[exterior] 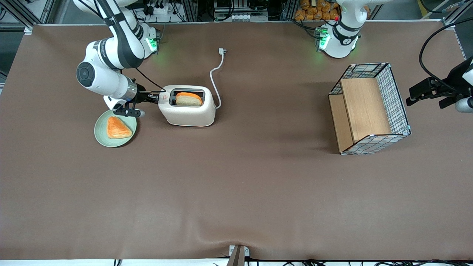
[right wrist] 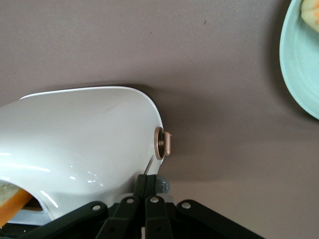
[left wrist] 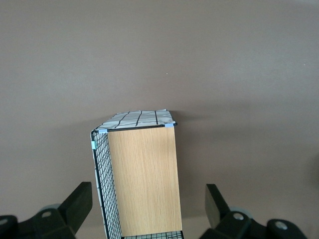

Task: Press toaster button with right arm
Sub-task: 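Lower the right gripper onto the toaster lever and press it down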

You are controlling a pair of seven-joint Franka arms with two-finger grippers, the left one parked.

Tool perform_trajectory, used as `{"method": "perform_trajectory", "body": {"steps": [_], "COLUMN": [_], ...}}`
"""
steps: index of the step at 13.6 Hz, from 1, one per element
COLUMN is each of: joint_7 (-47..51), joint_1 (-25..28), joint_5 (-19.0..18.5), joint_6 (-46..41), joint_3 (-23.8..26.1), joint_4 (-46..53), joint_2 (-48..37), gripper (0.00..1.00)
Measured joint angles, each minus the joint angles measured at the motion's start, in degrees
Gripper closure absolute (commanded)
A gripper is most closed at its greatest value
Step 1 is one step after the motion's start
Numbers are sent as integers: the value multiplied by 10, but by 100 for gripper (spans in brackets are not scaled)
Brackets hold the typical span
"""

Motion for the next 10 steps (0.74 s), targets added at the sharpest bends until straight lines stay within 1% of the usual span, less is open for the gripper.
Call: {"method": "perform_trajectory", "body": {"steps": [10], "joint_7": [-17], "joint_1": [3], "joint_5": [3], "joint_6": [31], "joint_3": [0], "joint_4": [-16], "joint_2": [3], "gripper": [100]}}
